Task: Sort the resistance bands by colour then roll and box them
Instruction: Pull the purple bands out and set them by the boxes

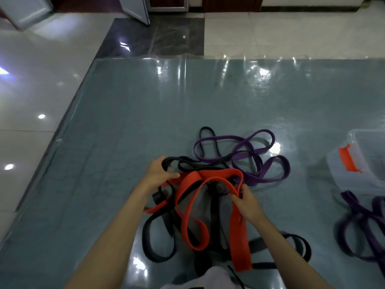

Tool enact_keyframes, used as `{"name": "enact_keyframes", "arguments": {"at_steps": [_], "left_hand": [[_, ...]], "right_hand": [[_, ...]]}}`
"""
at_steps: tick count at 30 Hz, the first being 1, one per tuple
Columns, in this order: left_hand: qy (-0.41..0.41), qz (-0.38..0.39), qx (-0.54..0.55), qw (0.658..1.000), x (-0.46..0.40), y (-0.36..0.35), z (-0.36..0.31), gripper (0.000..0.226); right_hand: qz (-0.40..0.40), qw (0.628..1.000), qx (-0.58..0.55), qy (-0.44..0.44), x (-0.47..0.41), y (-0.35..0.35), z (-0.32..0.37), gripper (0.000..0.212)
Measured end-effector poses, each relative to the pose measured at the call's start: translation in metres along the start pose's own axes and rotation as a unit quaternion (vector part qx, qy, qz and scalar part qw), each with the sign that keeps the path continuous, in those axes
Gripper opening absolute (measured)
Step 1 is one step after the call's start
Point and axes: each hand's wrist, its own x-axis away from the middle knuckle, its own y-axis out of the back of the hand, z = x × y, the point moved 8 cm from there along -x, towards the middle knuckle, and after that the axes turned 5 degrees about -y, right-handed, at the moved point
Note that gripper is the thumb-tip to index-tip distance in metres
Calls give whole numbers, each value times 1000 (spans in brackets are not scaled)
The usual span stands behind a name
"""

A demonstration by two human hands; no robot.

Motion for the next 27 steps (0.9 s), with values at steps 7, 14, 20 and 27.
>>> {"name": "enact_keyframes", "arguments": {"at_steps": [7, 14, 20, 27], "left_hand": [[-96, -49, -312, 944, -38, 55, -29, 63], [-54, -81, -289, 952, -2, 32, 28, 77], [116, -205, -113, 965, 84, 29, 129, 88], [108, -211, -2, 971, 110, 30, 138, 42]], "right_hand": [[2, 1000, 8, 11, -2, 0, -7, 21], [-10, 996, -91, 20, 11, 6, -10, 25], [0, 995, -97, 39, 25, 16, -11, 12], [19, 992, -113, 53, 43, 17, -4, 36]]}}
